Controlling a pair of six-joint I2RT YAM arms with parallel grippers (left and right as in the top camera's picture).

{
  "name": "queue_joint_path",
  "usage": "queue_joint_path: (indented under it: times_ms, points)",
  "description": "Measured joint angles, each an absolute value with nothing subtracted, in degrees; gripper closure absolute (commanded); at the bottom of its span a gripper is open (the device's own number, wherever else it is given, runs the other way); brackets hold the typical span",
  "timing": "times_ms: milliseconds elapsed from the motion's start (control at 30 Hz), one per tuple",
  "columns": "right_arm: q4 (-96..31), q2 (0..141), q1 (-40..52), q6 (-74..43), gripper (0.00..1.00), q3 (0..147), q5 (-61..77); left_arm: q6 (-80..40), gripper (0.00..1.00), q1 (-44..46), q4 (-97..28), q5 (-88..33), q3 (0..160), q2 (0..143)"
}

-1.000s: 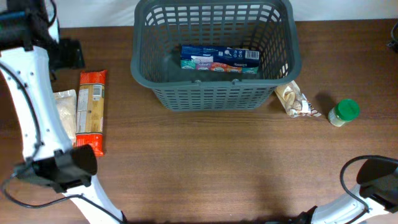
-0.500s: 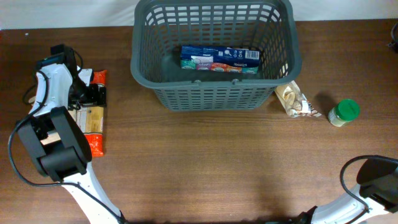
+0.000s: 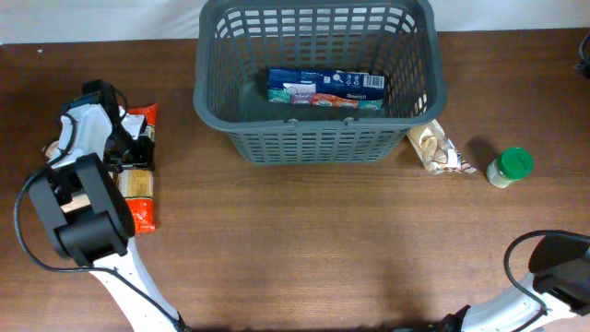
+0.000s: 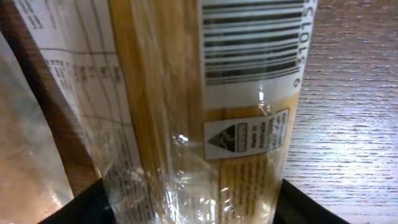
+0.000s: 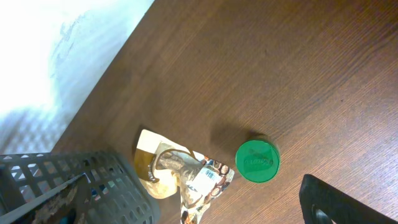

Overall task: Pack container
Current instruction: 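Grasp the orange pasta package with the left gripper and lift it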

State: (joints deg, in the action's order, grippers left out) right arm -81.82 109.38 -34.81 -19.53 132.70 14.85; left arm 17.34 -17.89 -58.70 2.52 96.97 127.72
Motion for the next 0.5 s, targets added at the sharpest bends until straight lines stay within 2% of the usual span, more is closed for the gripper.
queue_joint_path:
  times_ms: [167, 300, 400, 500]
  points:
    - [-81.80, 109.38, -34.81, -19.55, 0.01, 132.70, 14.83, 17.19, 0.98, -18.20, -61.67, 0.67, 98.56, 126.65]
    - [-81.78, 109.38, -34.81, -19.55, 0.01, 132.70, 14.83, 17.19, 0.99, -18.17, -70.65, -1.56, 103.50, 128.62]
    - [-81.82, 109.38, -34.81, -19.55, 0.01, 132.70, 14.83, 17.19, 0.98, -18.13, -80.44, -2.59, 115.00, 131.90]
    - [-81.80, 109.38, -34.81, -19.53, 0.01, 132.70, 14.85, 17.21, 0.98, -18.11, -84.90, -3.64, 128.49, 133.12]
